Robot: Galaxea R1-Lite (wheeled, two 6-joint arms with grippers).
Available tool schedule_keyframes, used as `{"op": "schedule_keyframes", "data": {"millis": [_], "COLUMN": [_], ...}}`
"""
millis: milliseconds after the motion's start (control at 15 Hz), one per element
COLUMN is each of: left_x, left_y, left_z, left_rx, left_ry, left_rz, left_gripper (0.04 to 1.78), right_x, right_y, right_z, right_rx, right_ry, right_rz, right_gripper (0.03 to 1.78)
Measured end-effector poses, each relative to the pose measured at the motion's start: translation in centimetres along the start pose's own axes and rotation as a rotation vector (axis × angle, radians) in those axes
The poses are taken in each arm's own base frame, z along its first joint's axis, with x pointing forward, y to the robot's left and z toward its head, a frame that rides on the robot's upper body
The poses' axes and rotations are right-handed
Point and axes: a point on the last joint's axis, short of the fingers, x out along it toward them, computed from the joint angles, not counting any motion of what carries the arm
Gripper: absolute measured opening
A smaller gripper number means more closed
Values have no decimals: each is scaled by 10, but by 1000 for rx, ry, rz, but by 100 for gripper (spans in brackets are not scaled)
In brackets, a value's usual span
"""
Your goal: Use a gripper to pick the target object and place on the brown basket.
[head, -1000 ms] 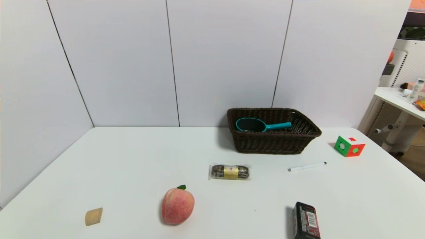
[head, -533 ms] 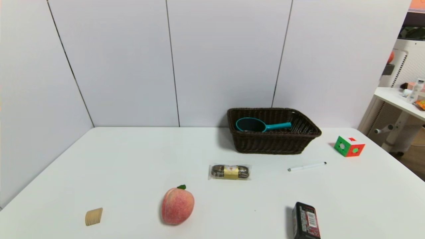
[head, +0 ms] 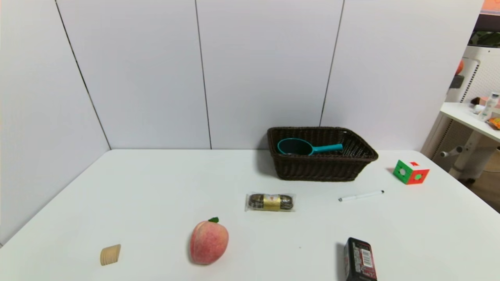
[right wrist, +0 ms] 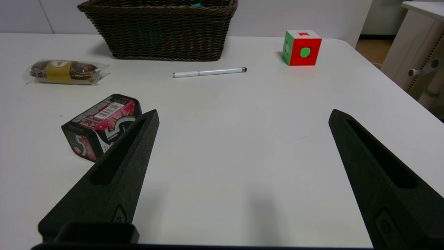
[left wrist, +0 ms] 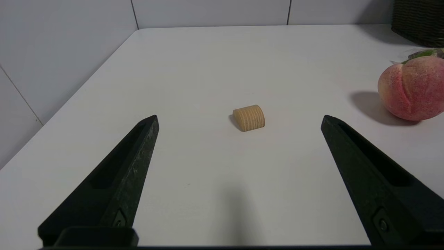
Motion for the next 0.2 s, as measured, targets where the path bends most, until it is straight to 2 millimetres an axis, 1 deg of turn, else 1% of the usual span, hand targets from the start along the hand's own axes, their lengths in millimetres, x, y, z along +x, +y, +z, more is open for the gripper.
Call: {"op": "schedule_keyframes", "data": {"millis": [200], "left_x": [0], "left_y": [0], "left_z": [0], "left_rx": [0], "left_ry": [0], "left_rz": [0], "left_gripper": [169], "right_x": [0], "right_y": [0], "right_z": [0], "right_rx": [3], "right_ry": [0], "right_rz": [-1], "right_gripper": [169]}}
